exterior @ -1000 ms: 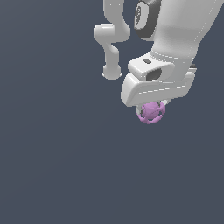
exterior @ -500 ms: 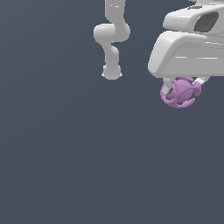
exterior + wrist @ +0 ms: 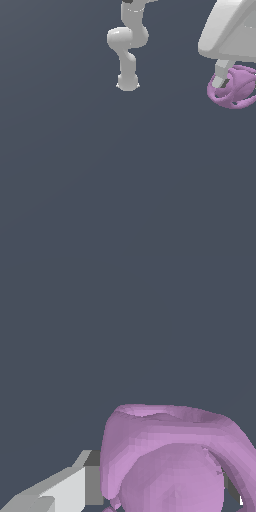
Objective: Pick up the object and move it to a goal position.
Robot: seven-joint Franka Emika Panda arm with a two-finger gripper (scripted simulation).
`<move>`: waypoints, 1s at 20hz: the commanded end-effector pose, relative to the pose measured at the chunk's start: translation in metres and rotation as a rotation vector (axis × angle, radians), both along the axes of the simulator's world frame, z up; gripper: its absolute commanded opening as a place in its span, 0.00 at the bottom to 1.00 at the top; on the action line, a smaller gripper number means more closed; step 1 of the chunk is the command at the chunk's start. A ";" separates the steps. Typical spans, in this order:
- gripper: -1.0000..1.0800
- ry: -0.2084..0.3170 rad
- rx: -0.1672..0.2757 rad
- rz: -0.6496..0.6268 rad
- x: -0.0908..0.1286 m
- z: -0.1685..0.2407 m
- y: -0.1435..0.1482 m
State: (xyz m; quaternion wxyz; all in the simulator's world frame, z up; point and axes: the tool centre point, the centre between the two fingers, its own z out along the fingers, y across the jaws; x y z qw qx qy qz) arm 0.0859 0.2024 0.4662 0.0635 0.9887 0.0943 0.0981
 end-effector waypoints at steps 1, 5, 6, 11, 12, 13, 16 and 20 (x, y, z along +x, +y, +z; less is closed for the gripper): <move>0.00 -0.005 -0.002 -0.011 0.001 0.009 0.006; 0.00 -0.010 -0.004 -0.023 0.003 0.020 0.013; 0.00 -0.012 -0.004 -0.026 0.003 0.023 0.015; 0.00 -0.016 -0.006 -0.035 0.005 0.032 0.021; 0.00 -0.017 -0.006 -0.036 0.005 0.033 0.022; 0.00 -0.017 -0.007 -0.037 0.005 0.034 0.023; 0.00 -0.019 -0.007 -0.040 0.006 0.037 0.024; 0.00 -0.019 -0.007 -0.041 0.006 0.038 0.025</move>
